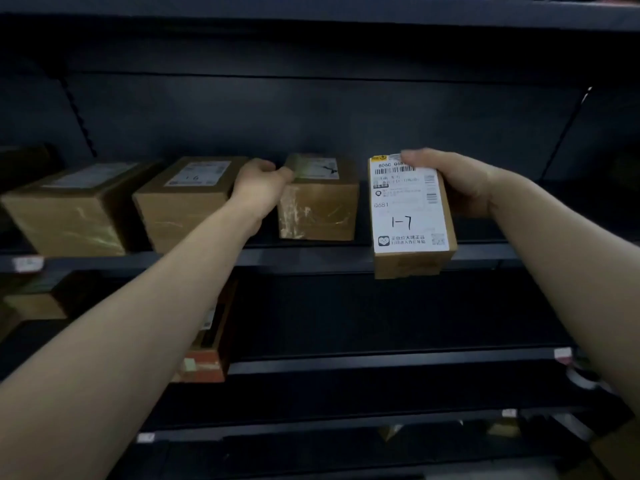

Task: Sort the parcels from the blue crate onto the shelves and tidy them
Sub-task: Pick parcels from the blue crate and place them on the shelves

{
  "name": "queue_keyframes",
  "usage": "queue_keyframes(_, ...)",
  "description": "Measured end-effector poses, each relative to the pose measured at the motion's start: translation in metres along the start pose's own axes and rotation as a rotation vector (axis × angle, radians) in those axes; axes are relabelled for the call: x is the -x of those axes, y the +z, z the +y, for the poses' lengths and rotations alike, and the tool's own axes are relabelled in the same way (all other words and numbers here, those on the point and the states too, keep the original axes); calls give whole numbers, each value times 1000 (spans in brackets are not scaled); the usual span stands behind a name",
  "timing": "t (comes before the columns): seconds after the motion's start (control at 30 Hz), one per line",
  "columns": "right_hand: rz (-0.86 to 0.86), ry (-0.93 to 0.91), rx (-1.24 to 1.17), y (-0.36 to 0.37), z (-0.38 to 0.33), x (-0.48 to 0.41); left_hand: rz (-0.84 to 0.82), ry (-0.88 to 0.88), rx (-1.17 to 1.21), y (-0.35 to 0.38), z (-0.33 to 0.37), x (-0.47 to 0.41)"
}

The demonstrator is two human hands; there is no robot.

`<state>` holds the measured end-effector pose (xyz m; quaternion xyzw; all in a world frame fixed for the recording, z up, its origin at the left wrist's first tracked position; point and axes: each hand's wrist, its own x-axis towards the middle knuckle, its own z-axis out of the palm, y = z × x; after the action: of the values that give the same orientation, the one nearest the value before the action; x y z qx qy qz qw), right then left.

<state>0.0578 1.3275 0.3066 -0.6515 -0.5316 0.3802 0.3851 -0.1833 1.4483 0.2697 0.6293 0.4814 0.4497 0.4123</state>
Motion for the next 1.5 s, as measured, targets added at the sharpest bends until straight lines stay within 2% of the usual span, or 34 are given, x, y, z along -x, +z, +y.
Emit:
queue_keyframes(0.17, -86, -21, -10, 24, 0, 7, 54, 109, -122, -21, 4, 51)
queue_keyframes(0.43, -232, -26, -57, 82, 9, 15, 41, 118, -208, -50, -12, 120)
queue_keyframes(0.77, -299, 72, -4, 161, 18, 11, 28, 3, -161, -107, -57, 144)
queue_keyframes(1.03, -327, 156, -52, 239, 29, -9, 12, -148, -155, -174, -125, 145)
queue_keyframes(1.27, -329, 225, -45, 299, 48, -17, -237, -319, -240, -198, -203, 157)
queue_keyframes(1.5, -319, 269, -13, 333, 68, -26, -311, -388, -207, -213, -243, 163)
